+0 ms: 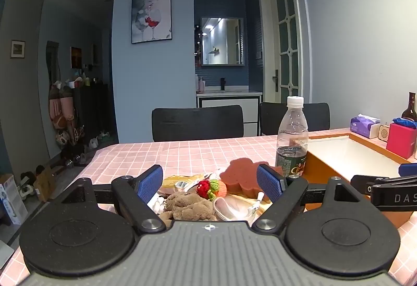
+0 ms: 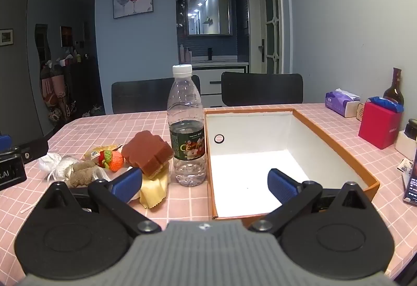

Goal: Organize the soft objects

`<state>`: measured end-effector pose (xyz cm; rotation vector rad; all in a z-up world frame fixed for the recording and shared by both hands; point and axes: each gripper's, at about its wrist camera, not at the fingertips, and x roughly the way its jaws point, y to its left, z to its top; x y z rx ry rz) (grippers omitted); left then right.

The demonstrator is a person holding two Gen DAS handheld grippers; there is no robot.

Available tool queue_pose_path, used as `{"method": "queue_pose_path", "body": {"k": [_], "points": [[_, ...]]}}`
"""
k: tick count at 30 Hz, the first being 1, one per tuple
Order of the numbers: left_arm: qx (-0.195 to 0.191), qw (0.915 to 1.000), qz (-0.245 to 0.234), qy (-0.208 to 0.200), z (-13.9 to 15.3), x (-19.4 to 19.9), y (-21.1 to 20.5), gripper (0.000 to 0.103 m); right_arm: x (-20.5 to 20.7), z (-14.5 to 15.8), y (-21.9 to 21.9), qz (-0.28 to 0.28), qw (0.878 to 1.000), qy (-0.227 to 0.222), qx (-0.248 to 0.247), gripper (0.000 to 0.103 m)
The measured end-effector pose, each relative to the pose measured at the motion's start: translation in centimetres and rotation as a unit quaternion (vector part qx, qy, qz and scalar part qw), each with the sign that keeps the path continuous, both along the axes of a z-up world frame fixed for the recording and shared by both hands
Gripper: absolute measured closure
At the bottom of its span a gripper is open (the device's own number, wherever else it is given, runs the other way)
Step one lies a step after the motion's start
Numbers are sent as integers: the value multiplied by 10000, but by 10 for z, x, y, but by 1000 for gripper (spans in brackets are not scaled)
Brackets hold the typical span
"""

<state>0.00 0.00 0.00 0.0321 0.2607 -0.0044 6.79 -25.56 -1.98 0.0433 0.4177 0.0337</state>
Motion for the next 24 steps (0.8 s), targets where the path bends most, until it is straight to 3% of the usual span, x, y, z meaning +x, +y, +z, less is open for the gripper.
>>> {"method": "queue_pose_path", "body": {"k": [24], "points": [[1, 10000, -23, 43, -12, -1, 3, 7, -3, 2, 4, -6, 10000, 75, 5, 3]]}}
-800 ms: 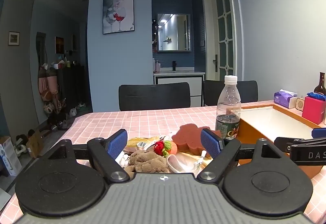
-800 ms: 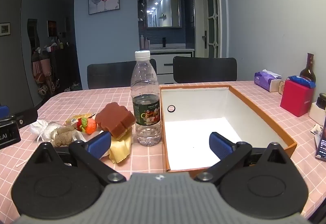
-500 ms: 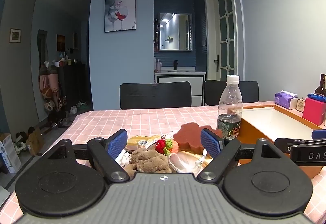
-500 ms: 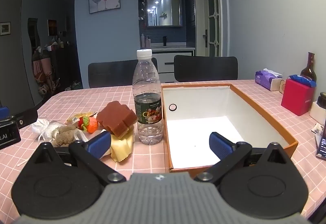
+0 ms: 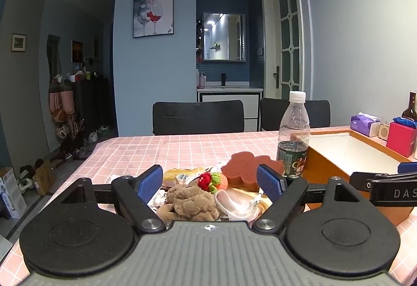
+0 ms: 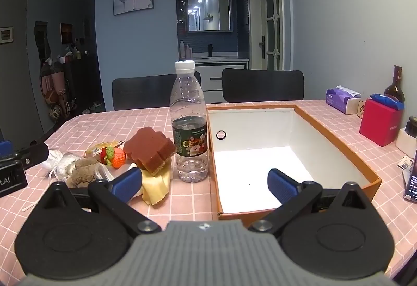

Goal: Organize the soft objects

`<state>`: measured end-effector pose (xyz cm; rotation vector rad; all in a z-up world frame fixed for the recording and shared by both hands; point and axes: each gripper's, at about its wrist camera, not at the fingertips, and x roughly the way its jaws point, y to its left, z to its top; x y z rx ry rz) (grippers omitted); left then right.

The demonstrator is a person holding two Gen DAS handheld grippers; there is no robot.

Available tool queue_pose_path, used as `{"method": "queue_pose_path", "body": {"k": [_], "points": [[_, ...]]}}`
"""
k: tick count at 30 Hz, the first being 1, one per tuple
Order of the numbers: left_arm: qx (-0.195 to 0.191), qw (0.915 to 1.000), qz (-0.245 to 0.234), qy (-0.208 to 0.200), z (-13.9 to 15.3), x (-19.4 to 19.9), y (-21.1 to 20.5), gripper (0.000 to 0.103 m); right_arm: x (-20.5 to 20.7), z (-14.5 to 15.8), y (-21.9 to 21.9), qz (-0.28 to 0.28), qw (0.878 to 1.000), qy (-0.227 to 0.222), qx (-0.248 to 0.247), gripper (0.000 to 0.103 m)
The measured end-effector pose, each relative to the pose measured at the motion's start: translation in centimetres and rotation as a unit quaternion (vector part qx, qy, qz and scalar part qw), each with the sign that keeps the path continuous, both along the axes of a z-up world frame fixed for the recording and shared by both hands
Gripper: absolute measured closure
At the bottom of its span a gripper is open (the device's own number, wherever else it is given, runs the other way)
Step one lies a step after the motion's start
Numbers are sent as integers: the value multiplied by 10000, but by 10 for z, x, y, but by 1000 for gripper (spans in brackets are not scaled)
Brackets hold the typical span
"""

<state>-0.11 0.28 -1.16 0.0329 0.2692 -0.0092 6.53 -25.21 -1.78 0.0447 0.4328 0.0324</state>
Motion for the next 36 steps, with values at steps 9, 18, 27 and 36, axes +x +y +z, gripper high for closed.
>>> {"method": "queue_pose_path", "body": {"k": [9, 18, 27, 36], "points": [[-41, 10000, 52, 73, 4, 0, -2, 7, 1, -1, 0, -12, 10000, 42, -9, 3], [-91, 9998, 75, 155, 5, 2, -1, 7, 4, -2, 0, -35, 10000, 88, -20, 3], [-138, 9996, -1, 231, 5, 4, -2, 7, 6, -5, -2, -33, 9999, 126, -13, 3], [-108, 9996, -60, 247, 3, 4, -4, 7, 6, -6, -2, -44, 9999, 130, -11, 3]]}}
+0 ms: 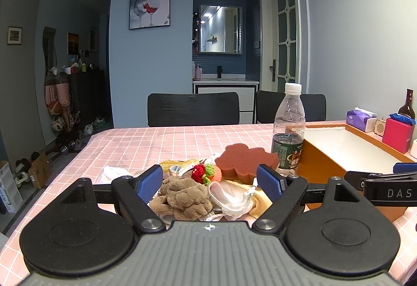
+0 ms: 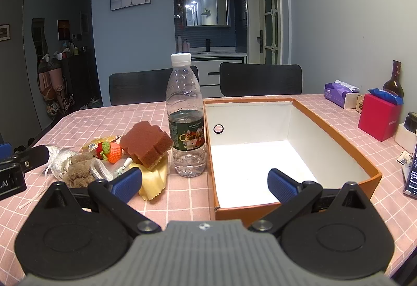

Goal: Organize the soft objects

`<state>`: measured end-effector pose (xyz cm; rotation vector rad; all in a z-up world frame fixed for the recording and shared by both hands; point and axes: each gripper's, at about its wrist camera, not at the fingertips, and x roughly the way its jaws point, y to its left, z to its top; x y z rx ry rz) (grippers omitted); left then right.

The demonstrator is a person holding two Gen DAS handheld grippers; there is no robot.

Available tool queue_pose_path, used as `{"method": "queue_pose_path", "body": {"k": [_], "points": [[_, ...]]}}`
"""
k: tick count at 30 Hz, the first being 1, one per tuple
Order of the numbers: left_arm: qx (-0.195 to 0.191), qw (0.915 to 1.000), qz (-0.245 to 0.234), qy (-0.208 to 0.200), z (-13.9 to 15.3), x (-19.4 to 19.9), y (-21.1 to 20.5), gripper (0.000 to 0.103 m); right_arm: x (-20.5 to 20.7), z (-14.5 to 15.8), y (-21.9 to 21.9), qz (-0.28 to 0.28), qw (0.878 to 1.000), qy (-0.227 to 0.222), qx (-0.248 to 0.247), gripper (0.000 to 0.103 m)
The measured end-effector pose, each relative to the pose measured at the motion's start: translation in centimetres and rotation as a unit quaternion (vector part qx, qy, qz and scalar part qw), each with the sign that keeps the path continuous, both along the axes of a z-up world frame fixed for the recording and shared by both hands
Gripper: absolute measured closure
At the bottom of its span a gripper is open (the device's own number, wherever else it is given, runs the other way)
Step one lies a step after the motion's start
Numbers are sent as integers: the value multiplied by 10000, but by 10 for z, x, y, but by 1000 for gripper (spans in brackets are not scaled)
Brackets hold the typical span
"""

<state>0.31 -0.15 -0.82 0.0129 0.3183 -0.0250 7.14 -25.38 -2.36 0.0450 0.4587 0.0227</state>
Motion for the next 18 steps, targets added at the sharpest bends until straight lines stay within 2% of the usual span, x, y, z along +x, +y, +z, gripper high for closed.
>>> {"method": "queue_pose_path", "body": {"k": [18], "points": [[3, 10000, 0, 8, -1, 1, -1, 7, 1, -1, 0, -20, 10000, 11, -3, 3]]}}
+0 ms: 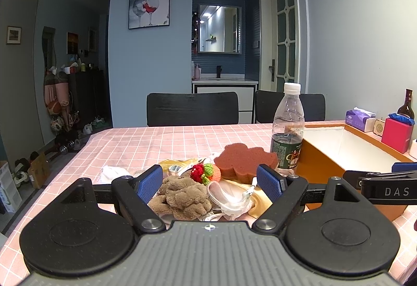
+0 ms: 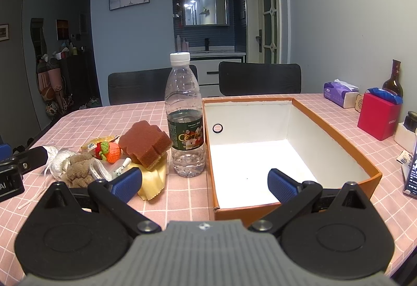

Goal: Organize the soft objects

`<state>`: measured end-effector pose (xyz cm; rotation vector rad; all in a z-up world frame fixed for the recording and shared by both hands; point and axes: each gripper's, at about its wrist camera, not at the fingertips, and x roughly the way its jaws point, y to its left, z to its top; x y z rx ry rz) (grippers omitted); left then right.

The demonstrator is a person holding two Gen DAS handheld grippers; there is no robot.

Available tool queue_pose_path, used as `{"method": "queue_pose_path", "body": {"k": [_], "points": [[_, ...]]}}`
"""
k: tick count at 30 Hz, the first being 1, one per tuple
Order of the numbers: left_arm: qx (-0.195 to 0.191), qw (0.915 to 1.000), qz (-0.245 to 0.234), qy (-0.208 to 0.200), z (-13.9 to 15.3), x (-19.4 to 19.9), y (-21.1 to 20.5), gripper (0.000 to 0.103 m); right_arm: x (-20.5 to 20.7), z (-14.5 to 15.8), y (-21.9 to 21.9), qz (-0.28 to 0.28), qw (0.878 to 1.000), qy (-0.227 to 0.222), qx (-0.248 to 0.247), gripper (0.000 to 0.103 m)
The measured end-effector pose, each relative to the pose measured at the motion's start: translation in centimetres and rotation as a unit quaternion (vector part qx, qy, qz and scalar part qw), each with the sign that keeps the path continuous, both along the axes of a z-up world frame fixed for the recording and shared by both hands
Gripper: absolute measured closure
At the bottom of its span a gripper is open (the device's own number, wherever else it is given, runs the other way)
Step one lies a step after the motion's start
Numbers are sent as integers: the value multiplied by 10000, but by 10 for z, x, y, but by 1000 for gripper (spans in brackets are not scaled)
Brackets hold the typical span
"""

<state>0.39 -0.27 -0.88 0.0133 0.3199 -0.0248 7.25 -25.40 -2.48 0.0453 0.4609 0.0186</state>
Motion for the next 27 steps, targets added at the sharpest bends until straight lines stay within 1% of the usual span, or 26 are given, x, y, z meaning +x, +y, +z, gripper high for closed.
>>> {"method": "queue_pose_path", "body": {"k": [16, 23, 27], "points": [[-37, 10000, 12, 57, -4, 1, 4, 7, 2, -1, 6, 28, 10000, 51, -48, 3], [-43, 9998, 46, 189, -9, 7, 7, 7, 2, 0, 10, 96, 9999, 22, -33, 3], [-61, 9996, 106, 264, -13, 9, 11, 7, 2, 3, 17, 250, 9997, -66, -48, 3]]}}
